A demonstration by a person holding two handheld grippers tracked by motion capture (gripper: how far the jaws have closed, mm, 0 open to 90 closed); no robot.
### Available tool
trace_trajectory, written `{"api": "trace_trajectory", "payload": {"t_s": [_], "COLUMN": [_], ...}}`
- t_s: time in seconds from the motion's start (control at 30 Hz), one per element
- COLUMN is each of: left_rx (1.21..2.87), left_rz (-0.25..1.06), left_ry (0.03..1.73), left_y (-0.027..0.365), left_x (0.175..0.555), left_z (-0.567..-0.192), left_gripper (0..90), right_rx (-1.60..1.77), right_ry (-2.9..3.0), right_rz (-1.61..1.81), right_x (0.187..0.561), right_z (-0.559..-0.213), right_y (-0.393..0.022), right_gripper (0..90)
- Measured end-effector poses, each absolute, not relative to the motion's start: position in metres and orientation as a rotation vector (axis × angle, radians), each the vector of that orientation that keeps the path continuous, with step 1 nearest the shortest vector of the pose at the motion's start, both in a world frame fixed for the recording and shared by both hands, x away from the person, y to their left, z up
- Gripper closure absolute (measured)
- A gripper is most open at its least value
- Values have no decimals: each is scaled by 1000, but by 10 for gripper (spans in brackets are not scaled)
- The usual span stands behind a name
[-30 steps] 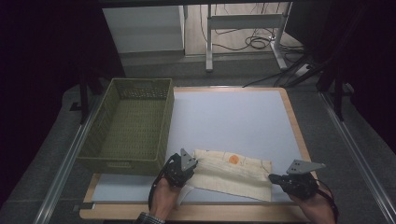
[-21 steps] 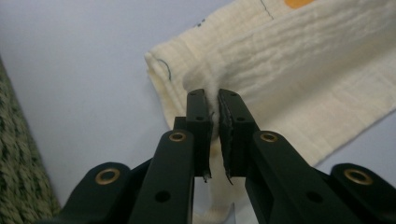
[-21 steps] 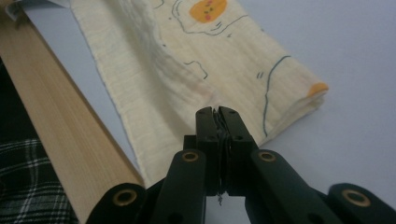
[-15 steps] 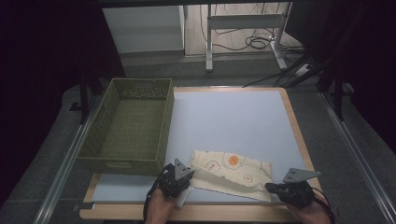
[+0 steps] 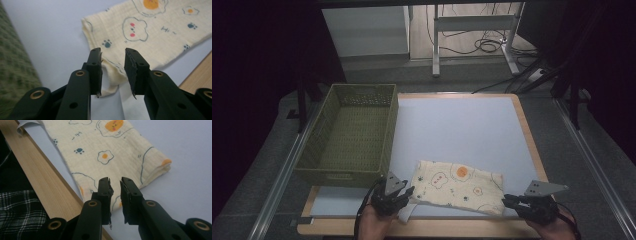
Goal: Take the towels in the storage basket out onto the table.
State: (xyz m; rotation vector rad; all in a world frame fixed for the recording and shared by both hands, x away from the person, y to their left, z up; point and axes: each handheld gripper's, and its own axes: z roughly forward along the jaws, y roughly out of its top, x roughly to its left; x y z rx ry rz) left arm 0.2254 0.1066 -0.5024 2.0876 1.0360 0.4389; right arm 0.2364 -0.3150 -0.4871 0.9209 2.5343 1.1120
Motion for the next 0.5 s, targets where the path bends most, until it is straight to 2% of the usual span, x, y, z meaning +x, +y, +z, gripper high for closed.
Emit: {"api": "trace_trajectory", "payload": {"t_s": [0.2, 0.23, 0.3, 0.33, 0.5], "left_rx": [2162, 2183, 2226, 2224, 2226], "left_rz": [373, 380, 410, 420, 504], "left_ry": [1035, 1032, 1020, 1016, 1015], "left_y": [94, 93, 90, 89, 91], "left_x": [231, 231, 232, 233, 233], "left_z": [-521, -523, -527, -527, -511], "left_gripper": [662, 689, 846, 886, 900], "right_rx": [932, 935, 943, 946, 949], "right_ry": [2555, 2556, 2557, 2556, 2555], "right_rz": [1117, 1119, 1122, 1124, 1126], "right_x": [233, 233, 234, 234, 236], "right_z": [-494, -495, -496, -497, -497], "right_y": [-313, -313, -313, -313, -313], "right_gripper": [742, 738, 733, 732, 728]}}
